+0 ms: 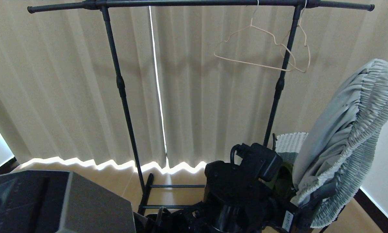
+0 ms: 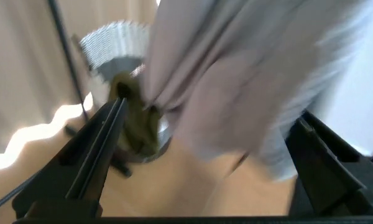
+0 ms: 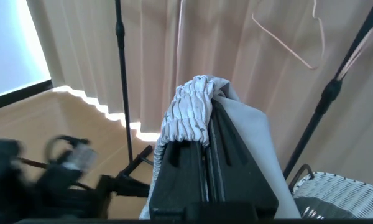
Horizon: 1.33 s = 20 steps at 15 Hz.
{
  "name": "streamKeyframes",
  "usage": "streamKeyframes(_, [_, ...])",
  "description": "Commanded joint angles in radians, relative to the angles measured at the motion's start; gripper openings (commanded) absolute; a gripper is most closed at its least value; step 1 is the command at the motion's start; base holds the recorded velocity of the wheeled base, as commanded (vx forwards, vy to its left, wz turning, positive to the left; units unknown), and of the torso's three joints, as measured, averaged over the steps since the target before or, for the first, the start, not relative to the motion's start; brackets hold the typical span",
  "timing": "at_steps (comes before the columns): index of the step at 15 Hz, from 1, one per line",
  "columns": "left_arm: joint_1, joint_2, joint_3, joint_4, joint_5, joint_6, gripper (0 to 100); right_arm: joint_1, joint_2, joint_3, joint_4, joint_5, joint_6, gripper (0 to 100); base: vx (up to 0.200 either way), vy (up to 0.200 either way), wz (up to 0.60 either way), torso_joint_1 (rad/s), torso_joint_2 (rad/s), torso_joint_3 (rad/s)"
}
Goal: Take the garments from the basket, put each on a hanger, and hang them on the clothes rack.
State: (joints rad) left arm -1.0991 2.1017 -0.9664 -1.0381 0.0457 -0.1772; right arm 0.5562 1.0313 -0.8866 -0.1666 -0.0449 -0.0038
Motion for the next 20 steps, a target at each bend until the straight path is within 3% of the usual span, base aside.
streamKeyframes(1, [0.007,0.038,0.029,-0.003,0.000,0.005,100,0.001,-0.004,0.000,-0.001,0.000,-0.001,0,0.000,0.000,0.00,0.000,0.00,0.000])
streamKeyframes(4, [0.007,0.038,0.032,-0.003,0.000,0.005,100,0.001,-0.004,0.001,-0.001,0.000,-0.001,0,0.000,0.000,0.00,0.000,0.00,0.000])
streamKeyframes(5, [0.007,0.038,0.032,-0.003,0.000,0.005,0,0.001,-0.004,0.001,-0.001,0.000,-0.001,0,0.000,0.000,0.00,0.000,0.00,0.000])
streamKeyframes(9, [0.005,-0.009,0.081,-0.071,0.013,0.050,0,0.001,0.000,-0.005,0.001,-0.003,-0.002,0,0.000,0.000,0.00,0.000,0.00,0.000])
streamKeyframes(10, [0.008,-0.077,0.193,-0.180,0.013,0.139,0,0.001,0.015,-0.017,0.004,-0.001,-0.004,0,0.000,0.000,0.00,0.000,0.00,0.000])
streamKeyframes(11, [0.018,-0.118,0.242,-0.192,0.013,0.191,0,0.001,0.030,-0.023,0.002,-0.001,-0.004,0,0.000,0.000,0.00,0.000,0.00,0.000])
streamKeyframes(13, [0.058,-0.241,0.328,-0.177,0.013,0.214,0,0.004,0.061,-0.043,0.001,-0.001,-0.004,0,0.000,0.000,0.00,0.000,0.00,0.000])
streamKeyframes(15, [0.093,-0.330,0.354,-0.123,0.013,0.216,0,0.021,0.085,-0.066,0.002,-0.001,-0.005,0,0.000,0.000,0.00,0.000,0.00,0.000])
streamKeyframes(16, [0.154,-0.470,0.345,0.018,0.003,0.217,0,0.050,0.130,-0.112,0.009,-0.003,-0.007,0,0.000,0.000,0.00,0.000,0.00,0.000])
streamKeyframes(20, [0.254,-0.718,0.261,0.303,-0.092,0.217,0,0.091,0.204,-0.190,0.001,-0.004,-0.007,0,0.000,0.000,0.00,0.000,0.00,0.000])
